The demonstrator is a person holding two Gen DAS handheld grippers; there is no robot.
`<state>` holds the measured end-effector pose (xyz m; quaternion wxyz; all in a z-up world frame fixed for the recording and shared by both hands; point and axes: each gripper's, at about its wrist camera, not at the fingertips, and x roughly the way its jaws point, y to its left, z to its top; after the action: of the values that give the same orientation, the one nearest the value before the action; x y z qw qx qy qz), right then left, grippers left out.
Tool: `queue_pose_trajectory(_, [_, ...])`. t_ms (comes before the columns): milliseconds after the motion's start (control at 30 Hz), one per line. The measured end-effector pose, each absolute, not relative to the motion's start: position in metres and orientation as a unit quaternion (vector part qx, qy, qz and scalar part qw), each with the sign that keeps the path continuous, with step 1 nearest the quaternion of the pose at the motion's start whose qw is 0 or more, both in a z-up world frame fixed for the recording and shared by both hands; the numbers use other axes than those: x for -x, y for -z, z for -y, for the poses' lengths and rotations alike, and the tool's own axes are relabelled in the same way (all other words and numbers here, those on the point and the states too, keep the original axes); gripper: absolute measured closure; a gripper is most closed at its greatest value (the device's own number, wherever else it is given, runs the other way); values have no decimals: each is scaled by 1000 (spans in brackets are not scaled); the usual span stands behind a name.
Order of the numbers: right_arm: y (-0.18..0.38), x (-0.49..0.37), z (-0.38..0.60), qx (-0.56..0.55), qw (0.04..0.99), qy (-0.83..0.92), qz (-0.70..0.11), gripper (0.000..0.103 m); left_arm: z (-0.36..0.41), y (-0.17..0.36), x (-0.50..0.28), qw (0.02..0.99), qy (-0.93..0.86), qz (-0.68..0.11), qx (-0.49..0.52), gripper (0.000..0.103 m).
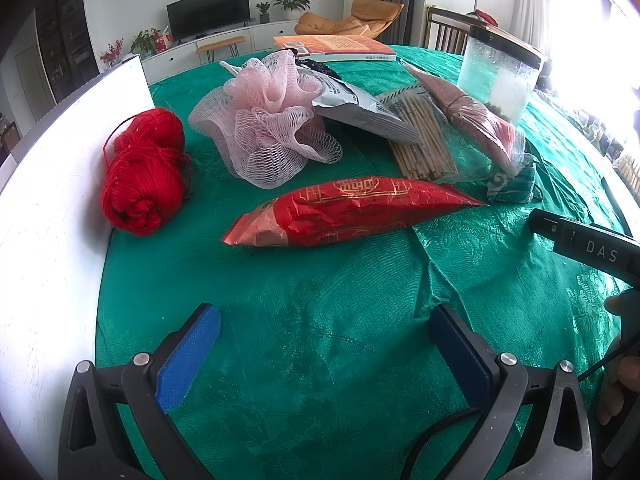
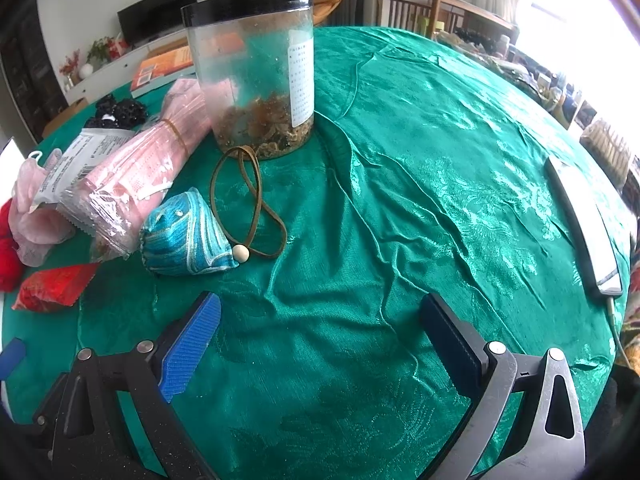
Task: Organize soft objects
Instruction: 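Move right gripper toward the blue striped yarn ball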
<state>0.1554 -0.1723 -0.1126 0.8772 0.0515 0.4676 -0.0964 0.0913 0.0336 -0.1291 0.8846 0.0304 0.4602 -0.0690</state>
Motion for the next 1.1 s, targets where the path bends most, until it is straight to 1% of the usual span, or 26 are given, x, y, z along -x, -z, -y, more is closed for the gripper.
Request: queue_pose_trajectory(1100, [112, -155, 171, -52, 880, 95, -462, 2, -34, 129, -91, 885, 69, -460, -30, 0])
